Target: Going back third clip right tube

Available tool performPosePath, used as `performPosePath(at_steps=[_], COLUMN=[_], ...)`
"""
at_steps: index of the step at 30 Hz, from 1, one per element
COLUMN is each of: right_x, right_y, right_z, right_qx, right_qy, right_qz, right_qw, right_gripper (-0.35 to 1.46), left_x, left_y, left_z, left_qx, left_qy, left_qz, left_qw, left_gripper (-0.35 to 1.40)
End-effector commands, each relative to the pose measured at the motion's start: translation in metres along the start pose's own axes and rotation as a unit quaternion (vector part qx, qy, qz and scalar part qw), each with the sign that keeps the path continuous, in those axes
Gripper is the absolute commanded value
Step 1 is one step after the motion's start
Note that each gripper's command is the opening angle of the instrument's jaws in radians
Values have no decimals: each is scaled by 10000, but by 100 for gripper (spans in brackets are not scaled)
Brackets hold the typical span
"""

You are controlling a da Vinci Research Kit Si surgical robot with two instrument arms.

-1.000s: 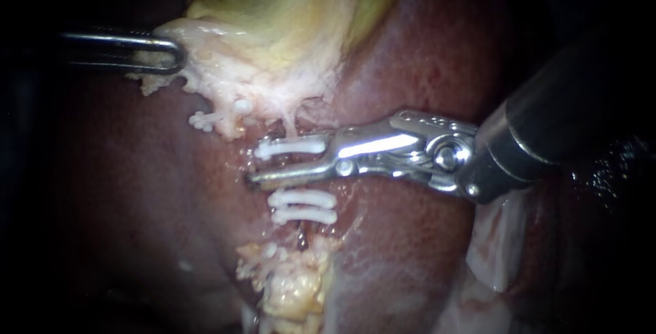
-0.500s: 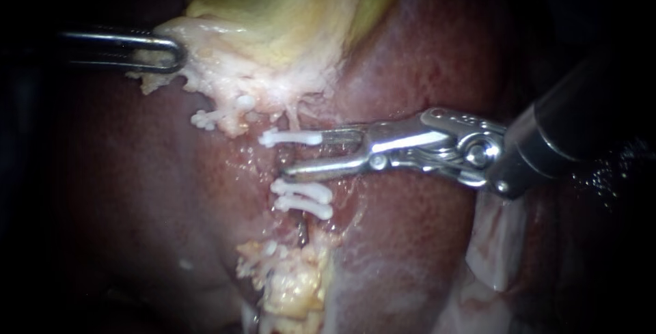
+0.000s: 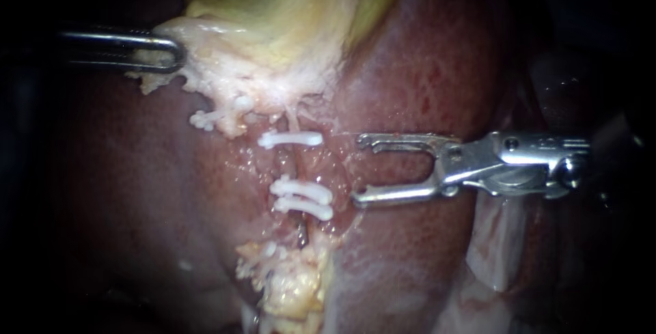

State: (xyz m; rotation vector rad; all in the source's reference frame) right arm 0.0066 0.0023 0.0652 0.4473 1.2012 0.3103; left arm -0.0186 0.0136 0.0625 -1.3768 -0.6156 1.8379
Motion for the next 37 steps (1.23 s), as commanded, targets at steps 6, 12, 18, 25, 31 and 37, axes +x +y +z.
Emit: performPosePath(at_steps=[6,12,18,25,31,37], right_x=[6,14,15,15,16,17], right_y=[-3,-1,-3,-4,-6,-7], right_z=[-28,-36,-35,-35,-35,-34], right_qx=[84,101,107,108,111,109], right_qy=[-282,-277,-277,-277,-277,-277], right_qz=[-281,-366,-400,-400,-401,-400], right_qw=[9992,9989,9988,9988,9988,9988], right_gripper=[50,50,50,50,50,50], left_x=[-3,-11,-27,-45,-49,-48], left_y=[-3,-5,-10,-16,-19,-18], left_z=[2,11,38,66,69,67], left_qx=[4,35,31,-3,-18,-24], left_qy=[1,11,-33,-120,-124,-127], left_qz=[7,29,80,141,152,152], left_qw=[10000,10000,10000,9998,9998,9998], left_gripper=[-35,-35,-35,-35,-35,-35])
